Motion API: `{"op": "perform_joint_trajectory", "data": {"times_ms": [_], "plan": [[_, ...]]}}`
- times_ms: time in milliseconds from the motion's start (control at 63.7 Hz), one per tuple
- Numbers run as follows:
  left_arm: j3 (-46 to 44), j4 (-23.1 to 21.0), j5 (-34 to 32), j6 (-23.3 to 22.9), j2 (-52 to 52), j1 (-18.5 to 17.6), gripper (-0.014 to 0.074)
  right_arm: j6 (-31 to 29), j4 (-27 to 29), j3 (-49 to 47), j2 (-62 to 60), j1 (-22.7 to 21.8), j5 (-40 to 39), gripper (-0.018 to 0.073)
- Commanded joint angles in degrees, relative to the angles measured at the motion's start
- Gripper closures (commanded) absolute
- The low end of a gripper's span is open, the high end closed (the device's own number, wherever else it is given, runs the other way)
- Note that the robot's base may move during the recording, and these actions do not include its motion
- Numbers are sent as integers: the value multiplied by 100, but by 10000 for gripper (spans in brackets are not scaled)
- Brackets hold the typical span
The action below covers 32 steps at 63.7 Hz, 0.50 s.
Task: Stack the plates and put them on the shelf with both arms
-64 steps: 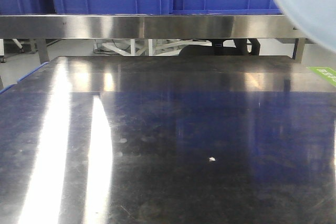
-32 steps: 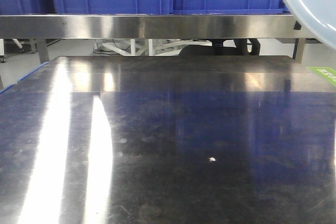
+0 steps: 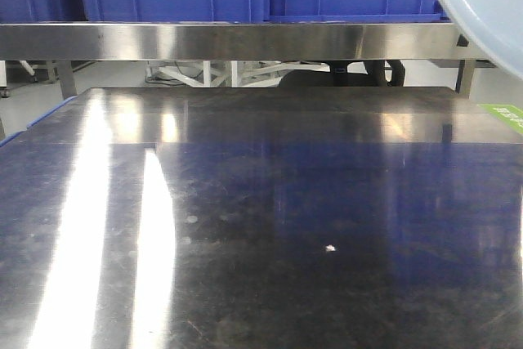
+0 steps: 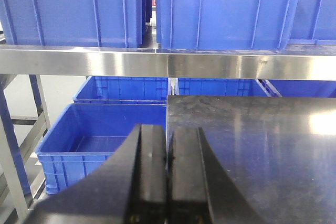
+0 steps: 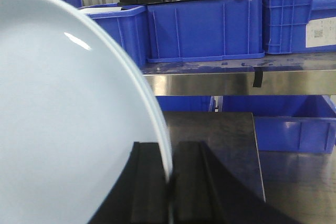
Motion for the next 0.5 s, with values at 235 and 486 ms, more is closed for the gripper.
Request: {"op": "perform_joint_trajectory", "data": {"times_ms": [235, 486], "plan": [[-170, -16, -472, -11, 28, 5, 516, 0, 59, -175, 48, -10, -592, 512], [-170, -16, -472, -11, 28, 5, 516, 0, 59, -175, 48, -10, -592, 512]]}}
